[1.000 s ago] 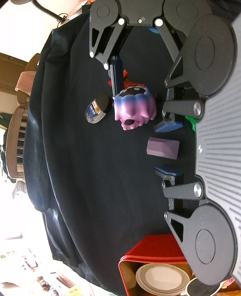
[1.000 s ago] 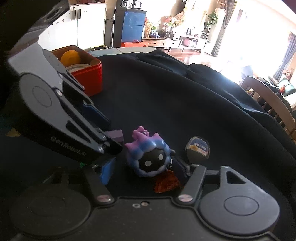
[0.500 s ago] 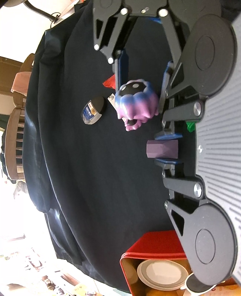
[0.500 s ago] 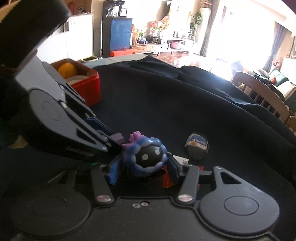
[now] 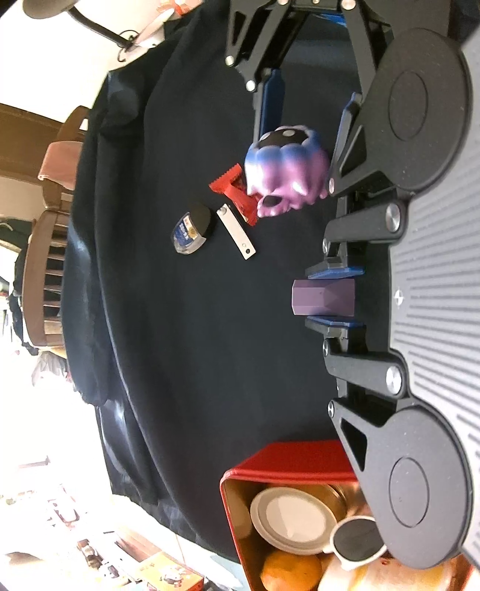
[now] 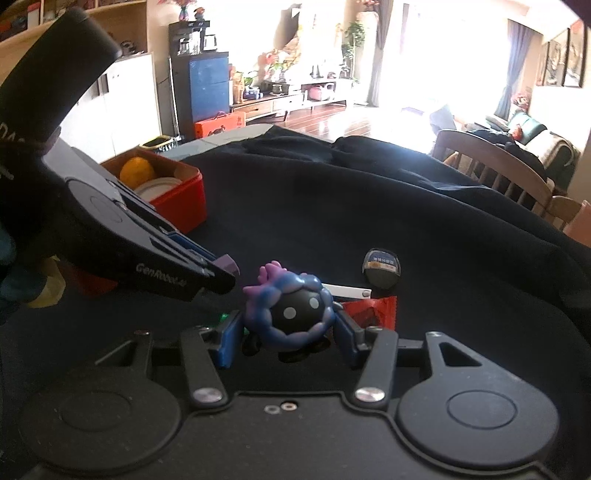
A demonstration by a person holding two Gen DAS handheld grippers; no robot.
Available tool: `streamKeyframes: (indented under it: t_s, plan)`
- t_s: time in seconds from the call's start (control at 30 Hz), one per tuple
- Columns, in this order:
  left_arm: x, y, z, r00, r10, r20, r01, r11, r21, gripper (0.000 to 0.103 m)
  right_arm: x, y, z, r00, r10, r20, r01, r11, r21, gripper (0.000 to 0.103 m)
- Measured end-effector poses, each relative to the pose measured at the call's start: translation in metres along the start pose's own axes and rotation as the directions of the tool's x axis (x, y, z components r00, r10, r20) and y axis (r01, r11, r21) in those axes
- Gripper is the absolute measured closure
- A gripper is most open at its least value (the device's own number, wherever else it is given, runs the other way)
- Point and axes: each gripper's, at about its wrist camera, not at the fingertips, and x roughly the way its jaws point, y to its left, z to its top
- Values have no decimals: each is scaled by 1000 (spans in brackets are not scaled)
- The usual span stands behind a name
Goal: Organize rigid objects
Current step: 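Grasp the purple block with the left tool while the right tool grasps the purple-blue plush toy, then carry the purple block over the tin with the left tool while the right tool carries the plush toy there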
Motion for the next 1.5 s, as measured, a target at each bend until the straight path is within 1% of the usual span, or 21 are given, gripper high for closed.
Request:
streamKeyframes:
  t_s: [0.27,0.53,0.77,0.9,1.07,1.27,1.5]
  plan:
    - [-33,6,-8,999,13,33,-11,999,-50,82,-28,16,6,1000,-1,28,0,999,39,51]
    - [-68,22,-19,997,40,61,-33,994,-102,82,-47,38,16,998,29,60,-31,999,26,51]
    - [-95,47,-26,994,52,97,-37,989,-146,82,-54,68,33,994,49,94,-48,999,-9,51]
    - [-104,68,-27,992,53,117,-35,988,-150,82,-50,85,42,994,45,96,-44,999,-14,51]
    - [-112,100,-29,991,55,126,-36,988,-149,82,-39,106,54,995,35,88,-36,999,8,51]
    - [-113,143,-32,991,62,118,-43,987,-157,82,-24,134,68,997,18,79,-20,999,30,51]
    - [-106,191,-29,991,82,104,-64,984,-166,82,3,162,85,999,8,51,-10,1000,24,51]
